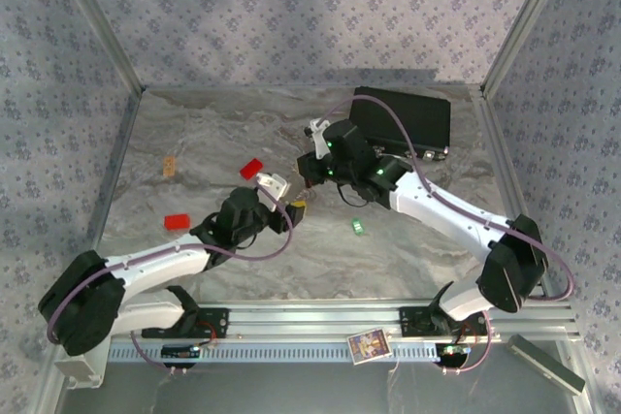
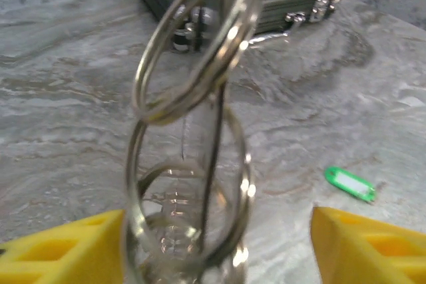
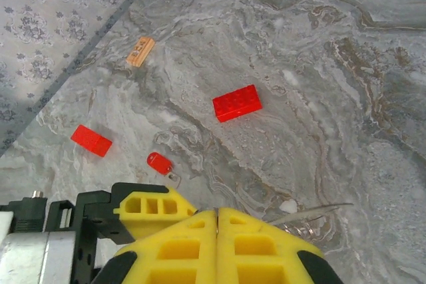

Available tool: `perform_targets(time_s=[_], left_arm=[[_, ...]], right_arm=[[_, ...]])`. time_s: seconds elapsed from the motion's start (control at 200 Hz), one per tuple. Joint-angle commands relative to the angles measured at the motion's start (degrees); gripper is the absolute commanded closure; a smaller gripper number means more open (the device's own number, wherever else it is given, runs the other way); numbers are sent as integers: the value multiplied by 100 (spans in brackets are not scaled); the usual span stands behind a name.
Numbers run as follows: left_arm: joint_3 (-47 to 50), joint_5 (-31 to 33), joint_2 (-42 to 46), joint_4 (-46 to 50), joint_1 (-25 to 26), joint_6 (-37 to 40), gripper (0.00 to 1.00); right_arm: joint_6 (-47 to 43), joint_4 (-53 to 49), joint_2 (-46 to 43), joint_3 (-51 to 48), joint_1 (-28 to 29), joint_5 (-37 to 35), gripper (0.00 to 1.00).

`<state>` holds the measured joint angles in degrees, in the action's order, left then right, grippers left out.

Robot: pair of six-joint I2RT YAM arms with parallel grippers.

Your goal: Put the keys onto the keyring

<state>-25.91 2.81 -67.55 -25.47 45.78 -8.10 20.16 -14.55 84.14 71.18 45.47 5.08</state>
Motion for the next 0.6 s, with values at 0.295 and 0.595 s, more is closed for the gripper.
perform_targets(time_s=[0.295,0.595], left_arm=[[45,349,-531,-1449,19,176,88],[-28,-169,-341,-1302,12,-177,100]], right_arm=[[177,-132,44,293,155,-246,100],[-111,-395,25,300,-24,-94,68]])
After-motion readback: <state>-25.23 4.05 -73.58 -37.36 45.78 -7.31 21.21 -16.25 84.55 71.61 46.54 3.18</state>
